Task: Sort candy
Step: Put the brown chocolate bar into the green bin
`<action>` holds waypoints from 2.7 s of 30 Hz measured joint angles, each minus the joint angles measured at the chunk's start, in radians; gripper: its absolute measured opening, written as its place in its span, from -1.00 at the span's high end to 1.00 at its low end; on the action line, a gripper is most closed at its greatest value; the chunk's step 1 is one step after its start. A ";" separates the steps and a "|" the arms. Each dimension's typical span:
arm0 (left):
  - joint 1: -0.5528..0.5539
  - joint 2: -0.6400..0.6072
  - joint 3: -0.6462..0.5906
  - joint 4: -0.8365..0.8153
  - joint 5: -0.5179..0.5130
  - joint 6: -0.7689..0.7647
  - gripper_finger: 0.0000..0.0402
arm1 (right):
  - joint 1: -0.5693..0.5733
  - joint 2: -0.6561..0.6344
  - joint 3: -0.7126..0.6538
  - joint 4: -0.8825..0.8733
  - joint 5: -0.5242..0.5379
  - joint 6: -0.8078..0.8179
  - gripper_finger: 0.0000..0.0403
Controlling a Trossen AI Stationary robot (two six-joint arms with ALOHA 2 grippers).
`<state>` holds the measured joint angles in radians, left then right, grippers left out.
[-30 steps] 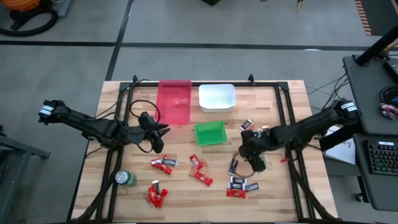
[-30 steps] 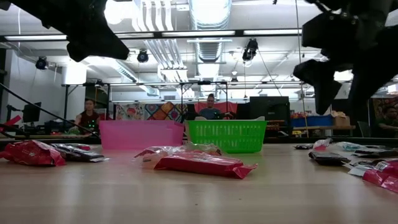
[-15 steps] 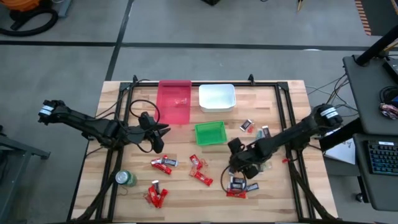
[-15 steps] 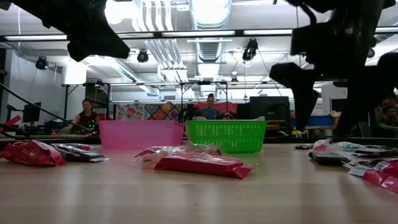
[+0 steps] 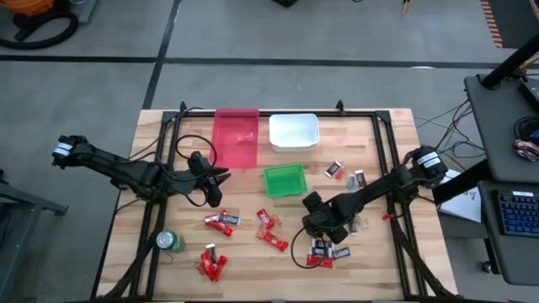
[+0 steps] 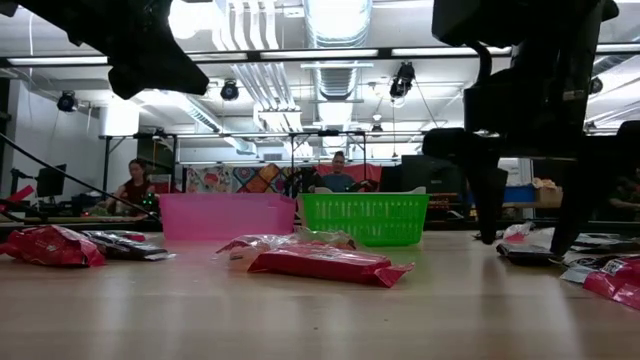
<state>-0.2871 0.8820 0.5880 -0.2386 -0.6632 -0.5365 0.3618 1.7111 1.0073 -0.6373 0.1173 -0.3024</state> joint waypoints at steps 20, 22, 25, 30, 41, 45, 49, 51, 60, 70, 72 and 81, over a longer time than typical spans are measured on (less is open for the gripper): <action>0.000 0.000 -0.001 0.033 0.000 0.000 0.63 | -0.095 0.013 0.001 0.039 -0.178 0.051 0.68; 0.000 0.000 -0.001 0.045 -0.004 0.000 0.63 | -0.102 0.000 0.000 0.040 -0.198 0.052 0.77; 0.000 0.000 -0.001 0.060 -0.006 0.000 0.63 | -0.105 -0.016 -0.002 0.038 -0.198 0.047 0.88; -0.001 0.001 -0.001 0.090 -0.007 -0.006 0.63 | -0.124 -0.039 -0.004 0.035 -0.200 0.044 0.96; -0.001 0.004 -0.001 0.091 -0.007 -0.029 0.63 | -0.154 -0.045 -0.004 0.037 -0.227 0.031 0.96; -0.001 0.008 -0.001 0.091 -0.007 -0.034 0.63 | -0.154 -0.047 -0.004 0.044 -0.228 0.024 0.96; -0.001 0.020 -0.001 0.091 -0.007 -0.034 0.63 | -0.153 -0.047 -0.004 0.075 -0.230 0.012 0.96; -0.001 0.028 -0.001 0.091 -0.007 -0.034 0.63 | -0.153 -0.051 -0.004 0.089 -0.230 0.003 0.96; -0.001 0.057 -0.001 0.093 -0.007 -0.034 0.63 | -0.153 -0.108 -0.004 0.117 -0.232 0.014 0.96; -0.002 0.080 -0.001 0.104 -0.007 -0.035 0.63 | -0.169 -0.245 -0.004 0.249 -0.257 0.013 0.96; -0.002 0.084 -0.001 0.119 -0.006 -0.045 0.63 | -0.175 -0.277 -0.004 0.269 -0.257 0.013 0.96; -0.038 0.143 -0.002 0.218 0.003 -0.051 0.63 | -0.192 -0.347 -0.008 0.315 -0.248 0.027 0.96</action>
<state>-0.3249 1.0245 0.5865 -0.0202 -0.6598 -0.5875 0.1695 1.3640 0.9995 -0.3226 -0.1307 -0.2756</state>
